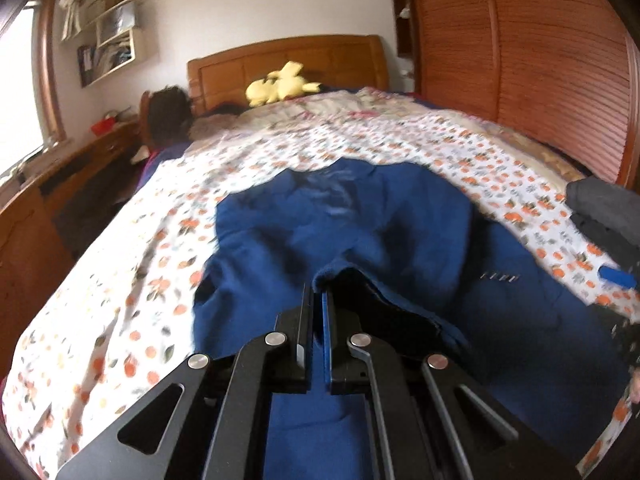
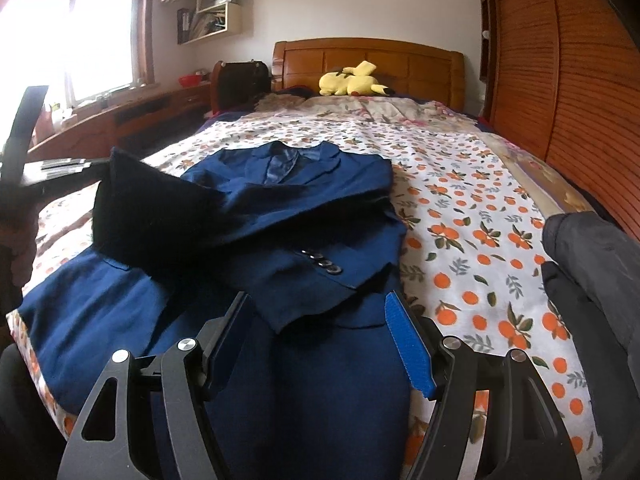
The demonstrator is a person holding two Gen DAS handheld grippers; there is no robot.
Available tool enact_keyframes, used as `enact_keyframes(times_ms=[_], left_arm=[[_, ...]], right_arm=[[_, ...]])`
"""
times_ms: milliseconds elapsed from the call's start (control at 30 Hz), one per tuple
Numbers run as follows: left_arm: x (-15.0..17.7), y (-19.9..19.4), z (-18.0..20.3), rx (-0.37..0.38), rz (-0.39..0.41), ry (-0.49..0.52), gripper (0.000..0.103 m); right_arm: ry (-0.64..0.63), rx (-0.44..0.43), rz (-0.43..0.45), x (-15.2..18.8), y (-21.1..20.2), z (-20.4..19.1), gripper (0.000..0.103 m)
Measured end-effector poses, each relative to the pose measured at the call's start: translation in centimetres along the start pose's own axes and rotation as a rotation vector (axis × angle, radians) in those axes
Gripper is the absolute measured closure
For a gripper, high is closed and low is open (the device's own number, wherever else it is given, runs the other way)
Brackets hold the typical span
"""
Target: Fold large clothes
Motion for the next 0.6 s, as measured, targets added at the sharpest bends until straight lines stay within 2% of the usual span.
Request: enact_keyframes(times_ms=[233,333,400,600], left_arm=[[3.9,0.8,-3.6,-0.039,-0.063,-0.033,0.091],[5.6,0.7,-5.1,-0.063,-0.087,-0.053,0.079],[6.5,0.4,-5.8,-0.063,-0.095,-0.073,0.064],[8.9,-0.9,-5.7,-0.032,-0.119,-0.079,0.06]], right_arm=[[-0.023,0.005,-0.013,-0.3,1.4,-1.8,0.037],[-0.033,0.006,-0.015,-0.4,1.7,-2.3,0.037],[-0.037,0.004,-0.018,-0.3,1.9,-2.6,0.037],[-0.044,0.001,-0.027,-0.2,2.3,-3.0,0.037]])
Point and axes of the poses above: each gripper's, at about its wrist camera, not at the fingertips, and y roughly the way its jaws point, z to its right, x to its underside, the point moved 3 cm from there along y, roughly the way its jaws point, and after that the axes turned 4 degrees about y, right-handed, at the moved point
